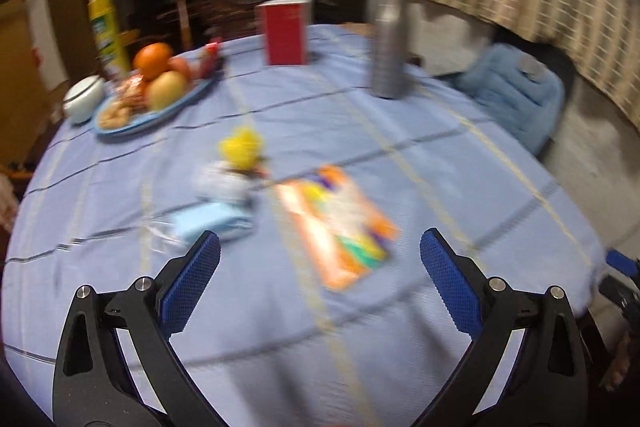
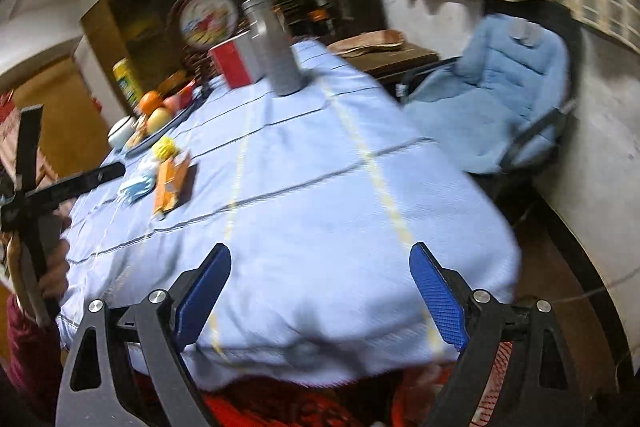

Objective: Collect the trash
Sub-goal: 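Move both tools back toward the table, then grasp the white tissue with the left tool while the right tool grasps the orange snack box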

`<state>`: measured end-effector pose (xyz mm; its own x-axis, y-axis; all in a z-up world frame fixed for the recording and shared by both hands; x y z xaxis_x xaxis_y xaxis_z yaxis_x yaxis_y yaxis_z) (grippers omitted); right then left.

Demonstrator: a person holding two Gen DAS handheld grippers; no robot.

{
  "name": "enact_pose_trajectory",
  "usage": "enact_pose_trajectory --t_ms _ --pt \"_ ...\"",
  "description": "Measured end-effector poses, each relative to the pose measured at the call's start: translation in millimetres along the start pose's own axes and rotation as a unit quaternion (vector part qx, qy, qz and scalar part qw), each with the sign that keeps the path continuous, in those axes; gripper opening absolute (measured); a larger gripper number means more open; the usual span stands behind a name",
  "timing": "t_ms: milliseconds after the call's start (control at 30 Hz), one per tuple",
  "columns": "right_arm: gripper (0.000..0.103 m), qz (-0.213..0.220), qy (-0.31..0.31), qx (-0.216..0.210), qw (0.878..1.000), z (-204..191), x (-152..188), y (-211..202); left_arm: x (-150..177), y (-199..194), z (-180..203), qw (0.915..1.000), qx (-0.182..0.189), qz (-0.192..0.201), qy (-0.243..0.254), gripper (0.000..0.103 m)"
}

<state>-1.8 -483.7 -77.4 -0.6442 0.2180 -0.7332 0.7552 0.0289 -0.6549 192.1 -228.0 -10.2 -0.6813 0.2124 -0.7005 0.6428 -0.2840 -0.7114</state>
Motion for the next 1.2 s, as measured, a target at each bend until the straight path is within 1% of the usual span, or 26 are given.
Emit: enact_pose_trajectory --t_ms 100,167,300,400,500,533,567,633,667,733,833,967,1067,1167,1200 --pt "0.089 -0.008 -0.019 -0.015 1.000 -25.9 -18.0 19.5 -20.0 16.1 -37.9 0.9994 -0.022 -0.010 -0.026 0.096" --pt "0.089 -0.012 -0.027 -0.023 0.999 -39.5 -25.8 29.4 -30.4 28.6 -58.0 0.9984 -0.028 -0.018 -0.045 0.096" --pt "0.089 -0.024 -0.048 -0.038 0.998 -68.6 -40.7 51.1 -42.2 61.3 -80.8 0.9962 -0.019 -0.048 -0.070 0.097" --pt "0.089 -0.034 -0.066 -0.046 0.996 -88.4 -48.4 65.4 -40.8 86.4 -87.5 0.9947 -0.015 -0.065 -0.078 0.097" --pt "0.090 -0.043 -0.083 -0.055 0.994 -108.5 -57.4 79.4 -32.6 107.3 -92.5 0.9932 -0.007 -0.082 -0.082 0.097" --pt "0.090 -0.045 -0.087 -0.059 0.993 -114.2 -59.9 83.6 -29.3 112.9 -93.9 0.9926 -0.007 -0.090 -0.081 0.097" --pt "0.091 -0.047 -0.092 -0.065 0.993 -119.0 -62.5 88.3 -25.3 118.5 -94.8 0.9922 -0.015 -0.098 -0.075 0.097" --pt "0.092 -0.051 -0.103 -0.077 0.990 -135.3 -67.6 100.4 -22.1 124.2 -96.6 0.9926 -0.033 -0.099 -0.062 0.097" --pt "0.093 -0.053 -0.110 -0.081 0.989 -142.4 -69.6 106.4 -20.0 128.3 -98.2 0.9920 -0.049 -0.102 -0.057 0.097" --pt "0.093 -0.062 -0.128 -0.087 0.986 -160.3 -73.1 123.0 -18.7 131.7 -98.5 0.9920 -0.057 -0.100 -0.052 0.097" --pt "0.093 -0.078 -0.145 -0.090 0.982 -177.1 -77.8 146.7 -17.4 131.0 -98.8 0.9919 -0.059 -0.100 -0.052 0.097" --pt "0.093 -0.094 -0.160 -0.075 0.980 -189.2 -83.4 170.1 -18.6 131.4 -100.2 0.9915 -0.057 -0.105 -0.052 0.097" --pt "0.093 -0.104 -0.163 -0.070 0.979 -192.2 -84.2 183.0 -20.9 131.7 -105.3 0.9907 -0.058 -0.107 -0.061 0.097" --pt "0.093 -0.119 -0.162 -0.072 0.977 -194.1 -83.2 194.3 -24.3 131.6 -109.3 0.9907 -0.047 -0.104 -0.074 0.097" --pt "0.093 -0.115 -0.161 -0.076 0.977 -193.7 -84.2 194.9 -25.3 130.6 -110.0 0.9909 -0.043 -0.101 -0.078 0.097"
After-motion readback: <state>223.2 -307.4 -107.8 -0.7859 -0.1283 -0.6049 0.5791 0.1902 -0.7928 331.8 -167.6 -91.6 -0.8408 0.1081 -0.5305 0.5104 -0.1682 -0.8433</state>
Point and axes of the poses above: each gripper's, at about its wrist camera, not at the fingertips, and y roughly the way its jaws point, z to its right, x to its underside, the point moved 3 cm from there along y, roughly the way its jaws point, and after that the axes turned 8 degrees about -y, right-handed, at the moved point
